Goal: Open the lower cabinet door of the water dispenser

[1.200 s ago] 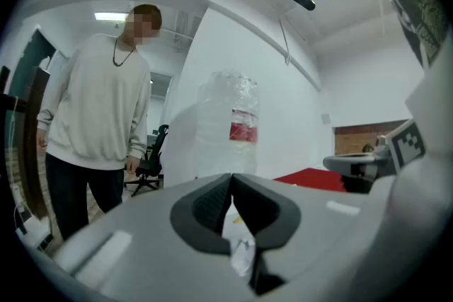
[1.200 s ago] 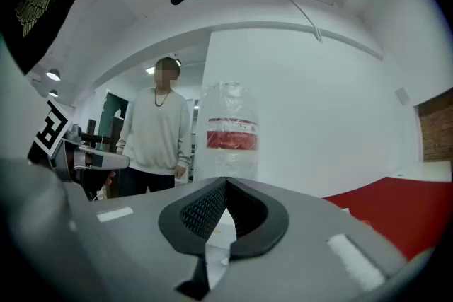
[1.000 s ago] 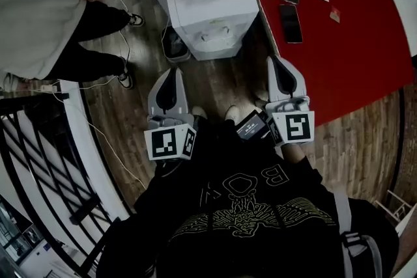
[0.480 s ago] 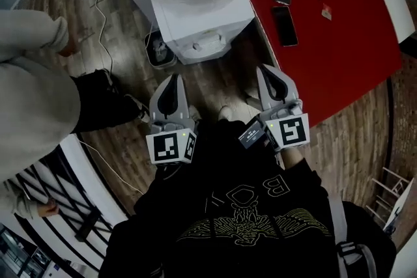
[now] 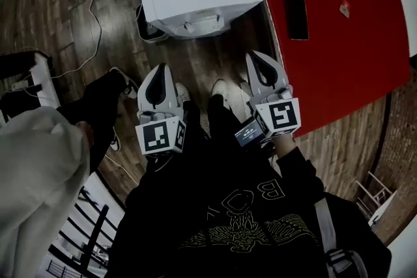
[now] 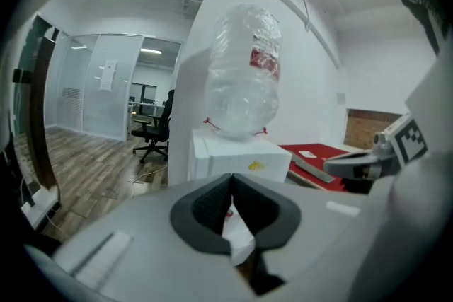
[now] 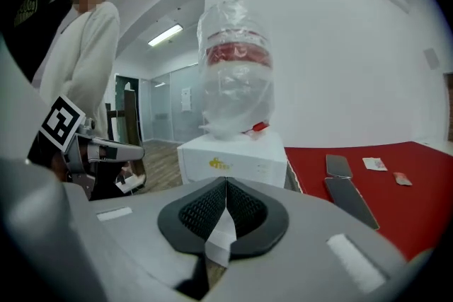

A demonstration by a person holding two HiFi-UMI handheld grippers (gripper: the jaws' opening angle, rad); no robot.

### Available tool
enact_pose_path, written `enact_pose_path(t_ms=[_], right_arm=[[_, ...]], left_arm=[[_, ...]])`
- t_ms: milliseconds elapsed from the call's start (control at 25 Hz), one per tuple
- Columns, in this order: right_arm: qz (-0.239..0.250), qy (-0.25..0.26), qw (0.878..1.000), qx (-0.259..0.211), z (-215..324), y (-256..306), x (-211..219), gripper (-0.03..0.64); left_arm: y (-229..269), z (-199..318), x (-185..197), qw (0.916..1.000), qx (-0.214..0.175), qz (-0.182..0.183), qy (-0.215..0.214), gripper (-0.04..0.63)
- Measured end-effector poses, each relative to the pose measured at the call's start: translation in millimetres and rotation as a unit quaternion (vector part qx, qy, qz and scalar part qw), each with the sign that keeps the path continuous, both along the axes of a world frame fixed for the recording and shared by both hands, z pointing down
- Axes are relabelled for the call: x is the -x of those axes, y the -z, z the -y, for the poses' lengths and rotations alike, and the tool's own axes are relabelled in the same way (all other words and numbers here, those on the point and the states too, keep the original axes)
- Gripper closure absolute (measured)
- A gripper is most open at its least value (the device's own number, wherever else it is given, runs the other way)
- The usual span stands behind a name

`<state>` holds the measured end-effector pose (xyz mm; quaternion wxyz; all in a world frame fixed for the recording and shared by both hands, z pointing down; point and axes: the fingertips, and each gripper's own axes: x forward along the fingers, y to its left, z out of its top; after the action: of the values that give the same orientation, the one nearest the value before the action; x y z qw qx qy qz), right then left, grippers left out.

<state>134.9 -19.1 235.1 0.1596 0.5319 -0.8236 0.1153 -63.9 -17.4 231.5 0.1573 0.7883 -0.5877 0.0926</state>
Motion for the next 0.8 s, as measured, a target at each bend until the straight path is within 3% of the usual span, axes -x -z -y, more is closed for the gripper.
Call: enact_pose_path(t_ms=[240, 360, 520, 800], right_arm=[[-0.003, 0.019, 1.0, 0.021, 15.6, -70.1, -7.7, 0.606], [-0.002, 0.023, 0.998, 0.06, 20.2, -114.0, -10.4, 0.564], [-0.035, 0.041, 0.993, 0.105, 15.7, -163.8, -13.0, 0.518], [-0.055, 0.022, 0.987, 0.148, 22.6, -233.2, -17.5, 0.503]], left_arm=[[-40.3, 10.3, -15.2, 0.9993, 0.007, 0.006, 0.035, 0.589], [-62.2, 15.7, -16.8, 0.9988, 0.013, 0.007, 0.047, 0.588], [-98.1, 13.6, -19.4, 0.9972, 0.033, -0.002, 0.067, 0.588], [-145.5, 11.1, -12.3, 0.9962, 0.05, -0.006, 0.07, 0.588]])
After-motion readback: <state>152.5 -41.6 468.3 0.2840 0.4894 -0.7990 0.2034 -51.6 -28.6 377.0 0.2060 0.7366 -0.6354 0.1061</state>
